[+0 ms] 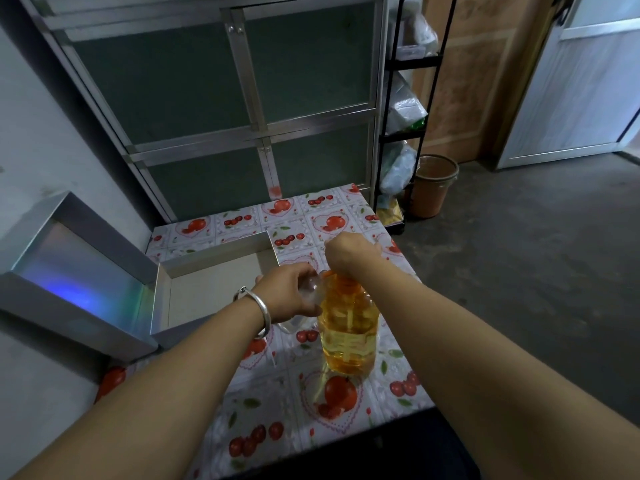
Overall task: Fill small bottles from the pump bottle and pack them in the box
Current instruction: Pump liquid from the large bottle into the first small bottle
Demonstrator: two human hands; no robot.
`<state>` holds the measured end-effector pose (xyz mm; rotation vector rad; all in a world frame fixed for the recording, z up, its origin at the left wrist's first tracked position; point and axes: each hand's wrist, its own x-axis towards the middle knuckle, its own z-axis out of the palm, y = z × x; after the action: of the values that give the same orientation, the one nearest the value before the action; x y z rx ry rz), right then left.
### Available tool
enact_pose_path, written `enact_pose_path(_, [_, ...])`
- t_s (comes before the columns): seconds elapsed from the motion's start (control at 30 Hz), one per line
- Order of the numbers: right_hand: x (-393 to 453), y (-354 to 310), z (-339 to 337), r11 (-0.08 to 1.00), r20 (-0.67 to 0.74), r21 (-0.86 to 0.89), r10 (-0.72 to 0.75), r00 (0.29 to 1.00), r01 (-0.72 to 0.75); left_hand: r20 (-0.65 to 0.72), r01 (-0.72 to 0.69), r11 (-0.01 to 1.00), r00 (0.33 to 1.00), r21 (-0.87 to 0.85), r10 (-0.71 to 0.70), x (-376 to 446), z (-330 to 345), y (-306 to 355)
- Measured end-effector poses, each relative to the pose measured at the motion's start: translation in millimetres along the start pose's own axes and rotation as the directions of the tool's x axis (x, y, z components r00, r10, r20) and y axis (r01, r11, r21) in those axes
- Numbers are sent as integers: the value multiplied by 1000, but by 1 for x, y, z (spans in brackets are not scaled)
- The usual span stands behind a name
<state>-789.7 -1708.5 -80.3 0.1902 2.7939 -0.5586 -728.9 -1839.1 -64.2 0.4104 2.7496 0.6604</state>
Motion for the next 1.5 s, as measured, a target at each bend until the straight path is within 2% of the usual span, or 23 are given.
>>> enact_pose_path(0.23, [4,-2,-1,994,132,-57,-89,987,97,-8,-3,1000,1000,-20,3,-3,-3,1])
enact_pose_path(0.43, [-3,1,-2,1000,-18,-8,-7,1000,7,-1,-10,1000,1000,7,10,-1,-2,0])
enact_pose_path(0.63, [0,-2,-2,996,133,-48,-66,989,73,-19,3,1000,1000,-3,-3,-4,-3,-1])
enact_pose_path(0.8, [-8,0,-1,1000,-32,11,-4,999,4,-4,-1,1000,1000,-16,1,-2,-1,0])
enact_pose_path(0.87, [-9,0,-2,1000,-49,13,4,999,-3,-13,0,1000,1000,-16,0,-2,0,0])
enact_pose_path(1.07, [-3,-4,-5,995,128,-44,-79,989,85,-22,1,1000,1000,-1,-1,-5,-3,1])
enact_pose_path(1.3, [-10,-1,-3,1000,-30,-23,-15,999,14,-6,-2,1000,1000,21,2,-3,-2,1])
enact_pose_path(1.5, [-7,-3,-9,992,143,-67,-100,985,111,-10,-2,1000,1000,13,2,-6,-4,3])
